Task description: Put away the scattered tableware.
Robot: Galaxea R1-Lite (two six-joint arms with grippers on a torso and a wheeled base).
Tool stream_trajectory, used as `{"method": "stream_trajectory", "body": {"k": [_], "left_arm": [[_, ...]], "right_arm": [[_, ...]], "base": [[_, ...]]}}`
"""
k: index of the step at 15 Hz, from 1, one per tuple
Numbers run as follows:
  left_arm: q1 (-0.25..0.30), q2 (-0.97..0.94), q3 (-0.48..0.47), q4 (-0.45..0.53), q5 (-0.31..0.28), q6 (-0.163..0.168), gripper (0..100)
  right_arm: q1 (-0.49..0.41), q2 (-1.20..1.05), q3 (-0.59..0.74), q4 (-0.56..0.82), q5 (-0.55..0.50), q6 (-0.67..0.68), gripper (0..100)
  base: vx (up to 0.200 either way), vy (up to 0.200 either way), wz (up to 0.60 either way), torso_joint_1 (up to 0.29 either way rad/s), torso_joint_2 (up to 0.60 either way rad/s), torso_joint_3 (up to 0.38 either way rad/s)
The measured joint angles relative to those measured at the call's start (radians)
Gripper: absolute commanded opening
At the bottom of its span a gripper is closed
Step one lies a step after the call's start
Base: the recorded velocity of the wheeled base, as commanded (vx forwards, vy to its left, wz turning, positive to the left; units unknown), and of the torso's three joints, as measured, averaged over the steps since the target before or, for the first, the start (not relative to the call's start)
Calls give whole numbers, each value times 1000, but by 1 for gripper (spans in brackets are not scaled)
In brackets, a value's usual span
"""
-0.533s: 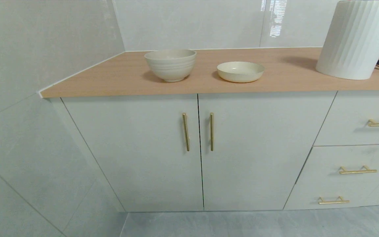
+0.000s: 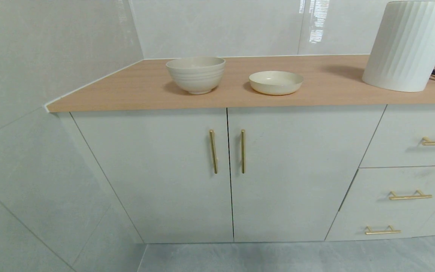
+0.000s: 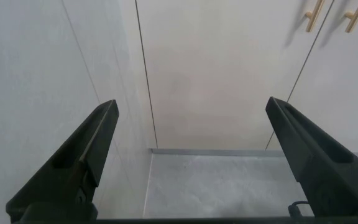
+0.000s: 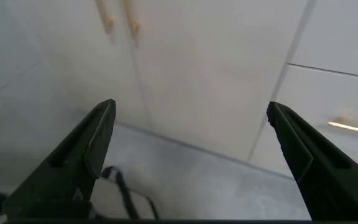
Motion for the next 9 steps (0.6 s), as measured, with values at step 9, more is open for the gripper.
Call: {"method": "stream_trajectory", "body": {"k": [9], "left_arm": [[-1,0,0,0,0,0,100]], "right_arm": [[329,1029,-461,-452,37,152,100]], "base": [[0,0,0,0,0,0]]}}
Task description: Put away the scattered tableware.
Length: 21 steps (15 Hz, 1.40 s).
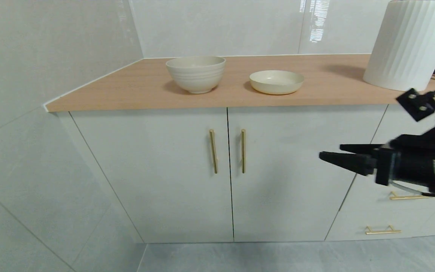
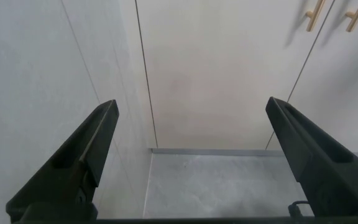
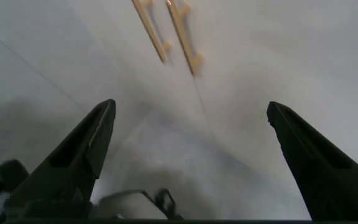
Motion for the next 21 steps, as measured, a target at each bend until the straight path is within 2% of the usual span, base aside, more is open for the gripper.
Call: {"method": "stream_trajectory", "body": {"k": [5,9,12,14,17,21], "left_arm": [[0,0,0,0,0,0,100],[0,0,0,0,0,0,100],[1,0,0,0,0,0,100],[0,0,0,0,0,0,100],[0,0,0,0,0,0,100],[0,0,0,0,0,0,100]], "right_arm": [[106,320,-279,-51,4,114,100],[159,459,-357,-95,-1,185,100],[199,554,-388,-220,-8,227,100],[223,617,-411,-255,-34,244,100],[230,685,-446,-316,-87,250,100],[233,724,-452,-374,-89,290,100]], "base": [[0,0,0,0,0,0],[0,0,0,0,0,0],[0,0,0,0,0,0],[0,0,0,0,0,0],[0,0,0,0,0,0],[0,0,0,0,0,0]]}}
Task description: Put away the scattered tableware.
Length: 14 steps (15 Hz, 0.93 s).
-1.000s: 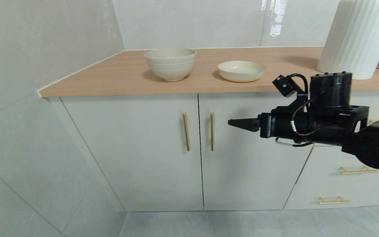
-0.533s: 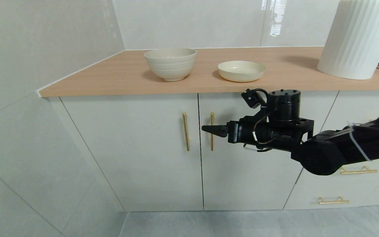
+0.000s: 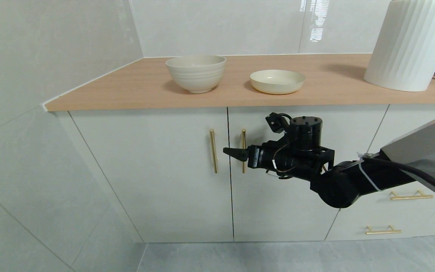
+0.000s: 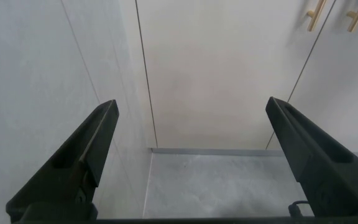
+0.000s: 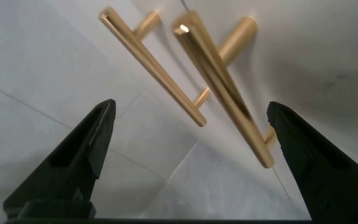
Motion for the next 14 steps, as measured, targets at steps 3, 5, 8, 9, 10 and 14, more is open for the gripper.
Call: {"method": "stream_trajectory", "body": {"k": [3,5,8,9,10,14], "left_arm": [[0,0,0,0,0,0,100],[0,0,0,0,0,0,100],[0,0,0,0,0,0,100],[0,0,0,0,0,0,100],[0,0,0,0,0,0,100],[0,0,0,0,0,0,100]], "right_arm": [[7,7,0,-3,0,1,100],[18,10,0,-4,-1,1,100],[23,22,0,-75,-1,1,100],[24,24,5,-80,-1,5,100],[24,26,8,-81,0,9,100],[45,2,49,-83,11,46,100]], "base": [[0,0,0,0,0,0],[0,0,0,0,0,0],[0,0,0,0,0,0],[0,0,0,0,0,0],[0,0,0,0,0,0],[0,0,0,0,0,0]]}}
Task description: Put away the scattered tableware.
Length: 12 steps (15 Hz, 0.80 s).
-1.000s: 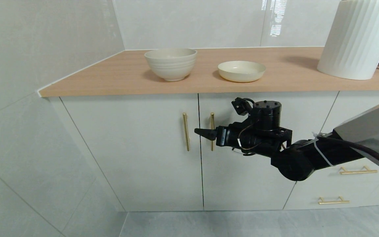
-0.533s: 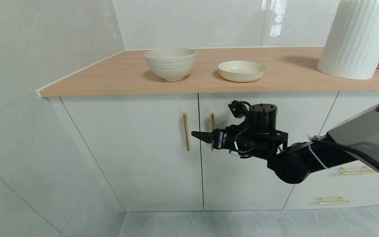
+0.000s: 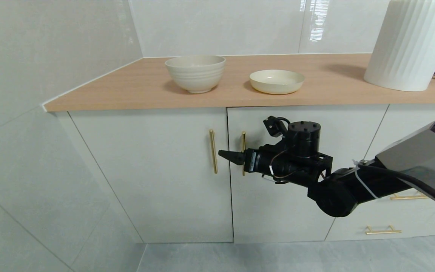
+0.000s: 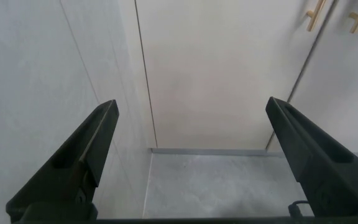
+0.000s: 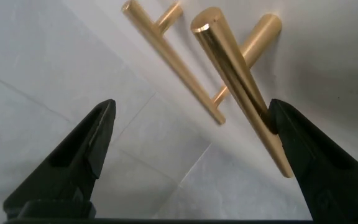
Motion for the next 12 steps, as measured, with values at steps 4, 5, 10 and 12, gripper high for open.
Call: {"method": "stream_trajectory", "body": {"k": [4,5,10,12], "left_arm": [[0,0,0,0,0,0,100],[-1,0,0,0,0,0,100],[0,0,0,0,0,0,100],[0,0,0,0,0,0,100]], "right_arm": [[12,-56,72,6,102,2,100],[12,-75,95,5,122,2,100],[11,-163,294,-117,300,-1,100],[10,-197,365,-167,360,-2,100]], "base": [[0,0,0,0,0,0],[0,0,0,0,0,0],[0,0,0,0,0,0],[0,0,0,0,0,0]]}}
